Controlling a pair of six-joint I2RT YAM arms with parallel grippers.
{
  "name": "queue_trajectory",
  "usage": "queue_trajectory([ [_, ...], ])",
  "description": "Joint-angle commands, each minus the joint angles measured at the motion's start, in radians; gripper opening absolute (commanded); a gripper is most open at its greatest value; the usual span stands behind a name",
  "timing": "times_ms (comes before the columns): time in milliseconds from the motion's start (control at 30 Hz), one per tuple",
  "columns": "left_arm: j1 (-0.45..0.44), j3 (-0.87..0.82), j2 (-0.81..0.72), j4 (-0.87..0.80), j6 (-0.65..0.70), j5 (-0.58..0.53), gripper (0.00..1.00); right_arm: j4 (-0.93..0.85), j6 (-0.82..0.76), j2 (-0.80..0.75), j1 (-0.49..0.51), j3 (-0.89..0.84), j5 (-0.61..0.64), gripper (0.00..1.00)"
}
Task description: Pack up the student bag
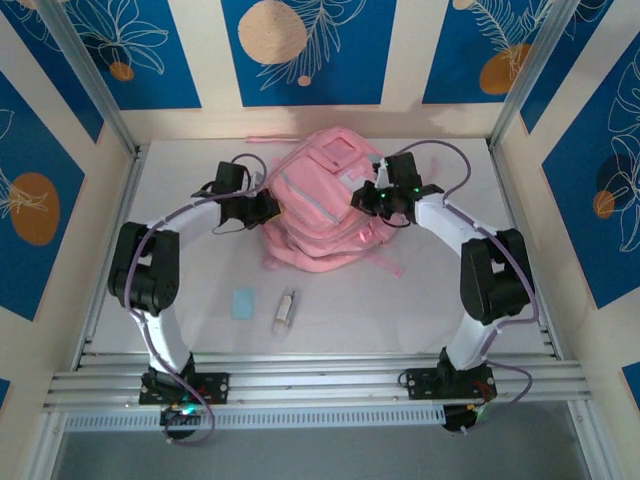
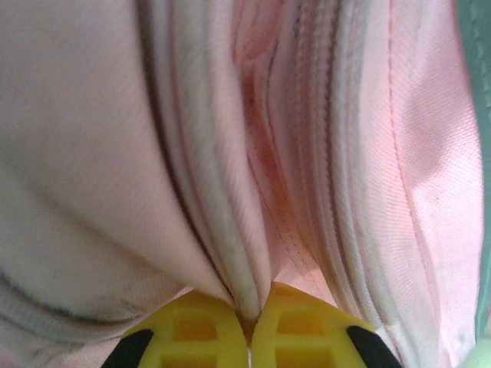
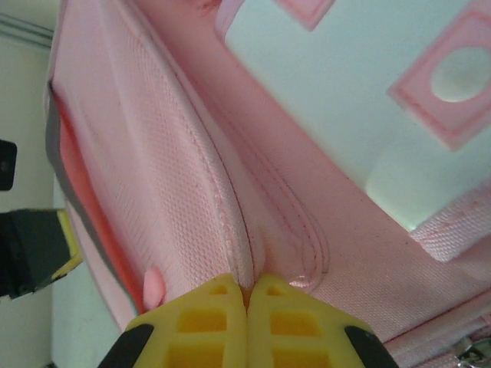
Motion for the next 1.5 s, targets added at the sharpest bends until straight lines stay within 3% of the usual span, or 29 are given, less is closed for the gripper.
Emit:
queue_trajectory([
  [0,0.017,0.073,0.012,0.114,0.019,-0.057,0.14,0.084,0.180,-0.055,0.067,-0.053,-0.064,0.00],
  [167,0.006,0.031,-0.088,0.065,0.056,-0.079,0.48,0.193,0.320,-0.020,0.137,-0.055,-0.013,0.00],
  [300,-0.030,-0.044,-0.206,0.016,0.084,-0.119,0.62,0.201,0.333,0.038,0.150,0.017,-0.017,0.00],
  [433,-0.089,-0.098,-0.291,-0.027,0.116,-0.198,0.66,0.209,0.352,0.068,0.154,0.051,-0.022,0.00],
  [567,-0.199,-0.108,-0.340,-0.089,0.220,-0.381,0.67,0.237,0.388,0.082,0.157,0.050,-0.032,0.00],
  [700,-0.299,-0.124,-0.331,-0.059,0.265,-0.544,0.67,0.299,0.448,0.093,0.156,0.035,-0.069,0.00],
  [833,-0.352,-0.144,-0.286,0.022,0.265,-0.630,0.67,0.368,0.515,0.101,0.153,0.016,-0.120,0.00],
  [1133,-0.385,-0.082,-0.140,0.031,0.243,-0.751,0.68,0.488,0.630,0.112,0.141,-0.030,-0.198,0.00],
  [1467,-0.393,-0.033,-0.052,0.083,0.327,-0.961,0.71,0.578,0.728,0.112,0.147,-0.049,-0.277,0.00],
])
